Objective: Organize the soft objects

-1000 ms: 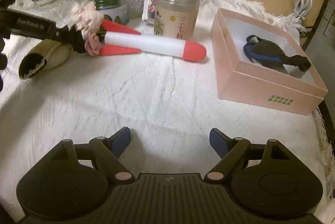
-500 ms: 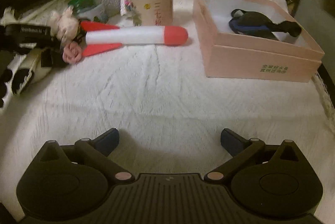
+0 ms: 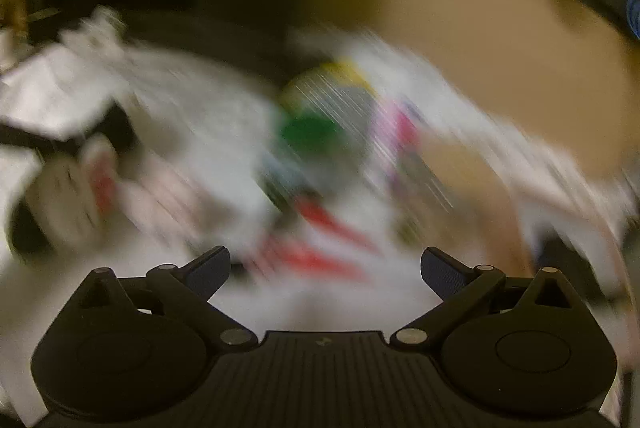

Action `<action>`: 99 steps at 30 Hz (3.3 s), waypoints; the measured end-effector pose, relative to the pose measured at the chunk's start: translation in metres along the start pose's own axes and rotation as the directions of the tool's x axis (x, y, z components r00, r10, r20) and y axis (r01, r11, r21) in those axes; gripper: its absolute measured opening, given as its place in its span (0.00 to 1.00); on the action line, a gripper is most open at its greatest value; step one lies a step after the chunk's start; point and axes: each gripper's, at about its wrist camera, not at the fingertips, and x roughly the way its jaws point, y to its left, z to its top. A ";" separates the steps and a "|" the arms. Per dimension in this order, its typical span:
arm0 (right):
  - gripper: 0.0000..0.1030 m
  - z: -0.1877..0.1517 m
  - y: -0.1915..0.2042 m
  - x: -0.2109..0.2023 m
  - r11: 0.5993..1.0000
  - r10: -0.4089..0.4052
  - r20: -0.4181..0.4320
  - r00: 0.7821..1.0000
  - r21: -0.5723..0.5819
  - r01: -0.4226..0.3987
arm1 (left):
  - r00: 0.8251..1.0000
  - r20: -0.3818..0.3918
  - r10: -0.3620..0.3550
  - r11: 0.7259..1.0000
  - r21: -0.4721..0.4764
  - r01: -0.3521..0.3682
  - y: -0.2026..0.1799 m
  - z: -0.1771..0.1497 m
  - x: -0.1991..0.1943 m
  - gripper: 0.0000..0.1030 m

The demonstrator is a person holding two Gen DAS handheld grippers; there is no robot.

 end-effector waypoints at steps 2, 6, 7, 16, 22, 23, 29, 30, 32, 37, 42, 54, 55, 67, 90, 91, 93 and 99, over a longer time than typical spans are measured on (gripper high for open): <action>0.95 0.032 0.024 0.020 0.998 0.063 0.035 0.997 -0.007 -0.063 | 1.000 -0.011 -0.003 1.000 -0.019 0.003 0.016 0.001 -0.003 0.20; 0.73 0.080 0.064 0.091 0.997 0.081 -0.012 0.997 -0.003 -0.081 | 0.998 -0.054 -0.042 0.997 -0.072 0.038 0.042 -0.006 0.007 0.24; 0.57 0.089 0.071 0.114 0.998 0.058 -0.050 0.997 -0.005 -0.058 | 0.996 -0.065 -0.060 0.995 -0.083 0.054 0.045 -0.008 0.010 0.25; 0.27 0.110 0.094 0.216 0.998 -0.056 -0.190 0.980 0.013 0.060 | 0.991 -0.072 -0.115 0.989 -0.102 0.107 0.057 -0.016 0.010 0.27; 0.12 0.101 0.094 0.168 0.999 0.024 -0.171 0.985 0.033 -0.019 | 0.984 -0.087 -0.156 0.984 -0.100 0.147 0.053 -0.014 0.010 0.27; 0.12 0.095 0.093 0.157 0.999 0.035 -0.171 0.985 0.039 -0.029 | 0.982 -0.090 -0.164 0.983 -0.101 0.155 0.050 -0.013 0.011 0.27; 0.12 0.049 0.090 0.101 0.999 -0.033 -0.144 0.989 -0.004 0.033 | 0.971 -0.109 -0.213 0.977 -0.044 0.210 0.026 -0.008 0.022 0.28; 0.12 0.042 0.090 0.096 0.999 -0.043 -0.138 0.989 -0.010 0.042 | 0.970 -0.107 -0.216 0.976 -0.034 0.213 0.022 -0.008 0.024 0.28; 0.12 0.035 0.085 0.084 0.998 -0.057 -0.139 0.989 -0.011 0.056 | 0.968 -0.107 -0.229 0.973 -0.018 0.228 0.015 -0.006 0.027 0.30; 0.12 0.032 0.062 0.063 0.994 -0.104 -0.123 0.987 0.030 0.109 | 0.964 -0.134 -0.230 0.972 0.017 0.234 0.000 -0.003 0.038 0.41; 0.12 0.023 0.054 0.054 0.989 -0.128 -0.110 0.986 0.056 0.134 | 0.959 -0.173 -0.224 0.973 0.018 0.230 -0.015 -0.003 0.055 0.52; 0.12 -0.001 0.030 0.036 0.983 -0.134 -0.122 0.983 0.110 0.148 | 0.967 -0.157 -0.199 0.980 -0.002 0.201 -0.025 0.000 0.075 0.53; 0.12 -0.003 0.027 0.030 0.983 -0.131 -0.111 0.985 0.117 0.144 | 0.968 -0.159 -0.194 0.981 -0.001 0.196 -0.026 0.000 0.075 0.54; 0.12 -0.042 0.002 0.010 0.988 -0.079 -0.127 0.989 0.120 0.094 | 0.987 -0.160 -0.015 0.999 0.044 0.022 -0.026 0.004 0.056 0.84; 0.12 -0.003 -0.059 -0.044 0.978 -0.079 0.005 0.997 0.192 0.076 | 0.988 -0.014 -0.157 0.987 0.026 0.157 -0.009 0.023 0.031 0.20; 0.12 -0.001 -0.067 -0.050 0.977 -0.096 0.018 0.995 0.191 0.091 | 0.987 -0.004 -0.158 0.987 0.016 0.158 -0.008 0.026 0.026 0.20; 0.12 0.001 -0.084 -0.064 0.973 -0.134 0.048 0.990 0.193 0.122 | 0.984 0.025 -0.174 0.985 -0.018 0.174 -0.008 0.036 0.012 0.20; 0.12 -0.005 -0.156 -0.106 0.931 -0.320 0.116 0.940 0.221 0.289 | 0.926 0.146 -0.349 0.936 0.000 0.353 -0.070 0.082 -0.044 0.20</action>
